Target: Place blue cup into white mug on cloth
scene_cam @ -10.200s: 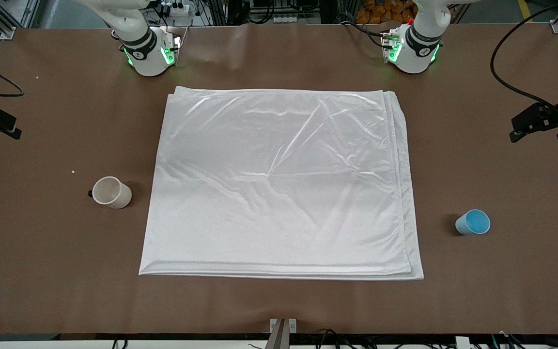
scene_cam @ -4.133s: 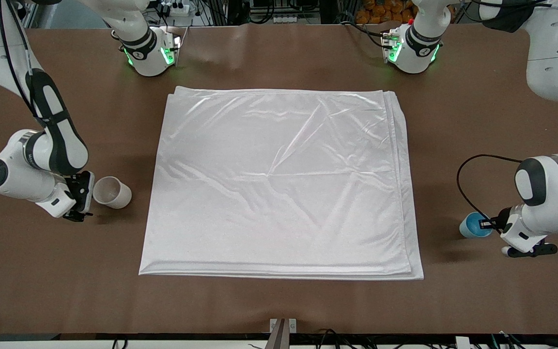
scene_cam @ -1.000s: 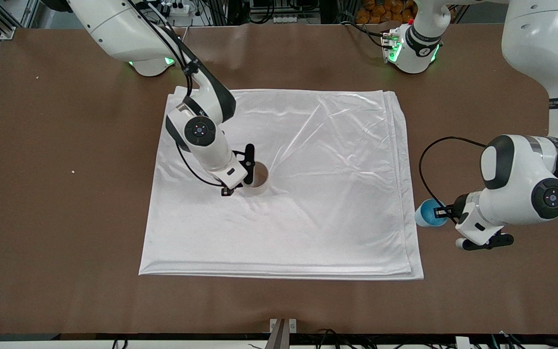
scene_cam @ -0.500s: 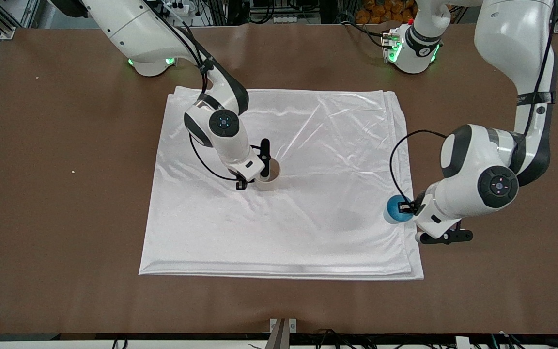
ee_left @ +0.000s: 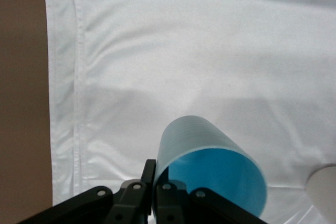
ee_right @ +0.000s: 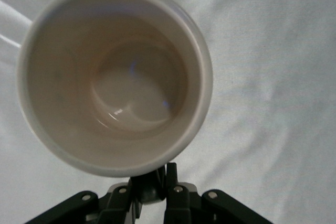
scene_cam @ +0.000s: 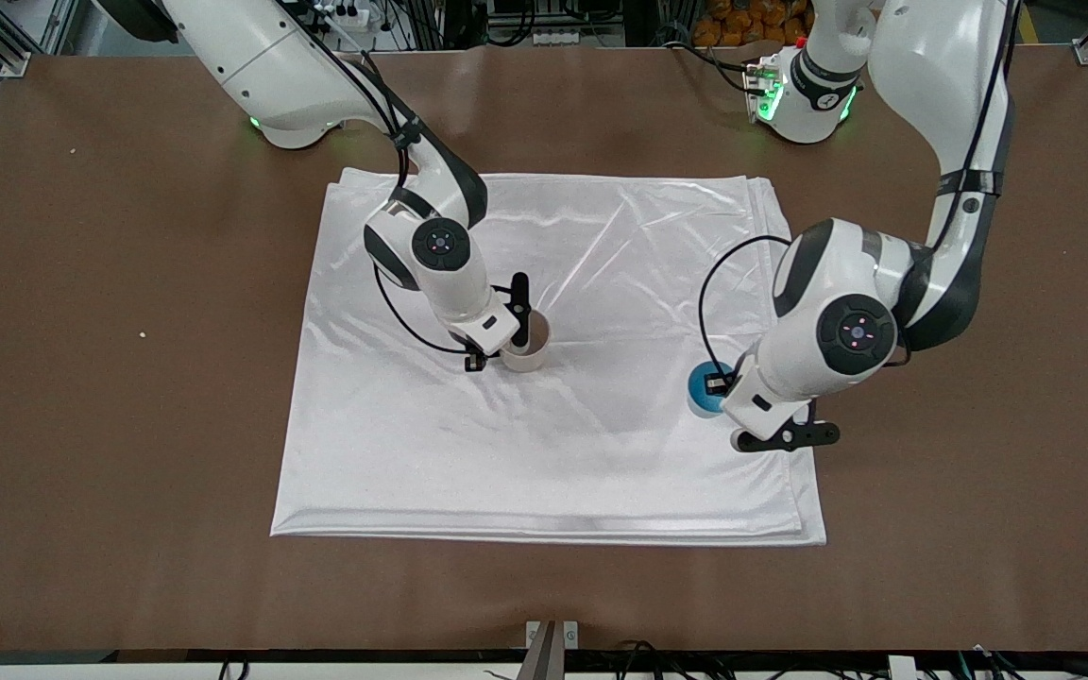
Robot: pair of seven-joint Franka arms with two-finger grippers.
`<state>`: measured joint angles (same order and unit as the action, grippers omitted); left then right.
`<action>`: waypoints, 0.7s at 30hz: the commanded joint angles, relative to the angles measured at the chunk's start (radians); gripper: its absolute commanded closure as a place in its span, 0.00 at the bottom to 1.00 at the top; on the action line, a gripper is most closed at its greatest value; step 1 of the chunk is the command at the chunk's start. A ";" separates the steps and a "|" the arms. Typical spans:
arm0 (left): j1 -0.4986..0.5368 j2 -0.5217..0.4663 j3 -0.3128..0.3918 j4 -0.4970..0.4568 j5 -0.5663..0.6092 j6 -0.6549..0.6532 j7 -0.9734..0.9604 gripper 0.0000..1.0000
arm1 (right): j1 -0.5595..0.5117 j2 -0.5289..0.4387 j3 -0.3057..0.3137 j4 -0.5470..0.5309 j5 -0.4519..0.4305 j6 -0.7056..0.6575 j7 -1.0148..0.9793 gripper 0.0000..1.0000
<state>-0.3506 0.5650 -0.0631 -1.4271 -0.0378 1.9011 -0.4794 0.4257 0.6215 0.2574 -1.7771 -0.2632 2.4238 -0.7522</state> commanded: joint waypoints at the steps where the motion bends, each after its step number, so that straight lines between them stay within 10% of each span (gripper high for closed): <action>1: -0.057 -0.013 0.011 -0.001 0.022 -0.017 -0.096 1.00 | 0.004 0.007 -0.006 0.024 -0.028 -0.006 0.027 0.64; 10: -0.126 -0.013 0.008 -0.001 0.036 -0.017 -0.183 1.00 | -0.008 -0.031 -0.006 0.028 -0.024 -0.015 0.031 0.35; 15: -0.166 -0.013 0.008 -0.001 0.035 -0.017 -0.211 1.00 | -0.057 -0.088 -0.003 0.027 -0.021 -0.046 0.022 0.00; 21: -0.203 -0.011 0.006 -0.001 0.030 -0.017 -0.246 1.00 | -0.108 -0.181 0.000 0.025 -0.019 -0.097 0.017 0.00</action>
<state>-0.5207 0.5649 -0.0631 -1.4271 -0.0232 1.8999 -0.6766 0.3653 0.5408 0.2457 -1.7293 -0.2632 2.3849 -0.7453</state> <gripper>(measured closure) 0.965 0.088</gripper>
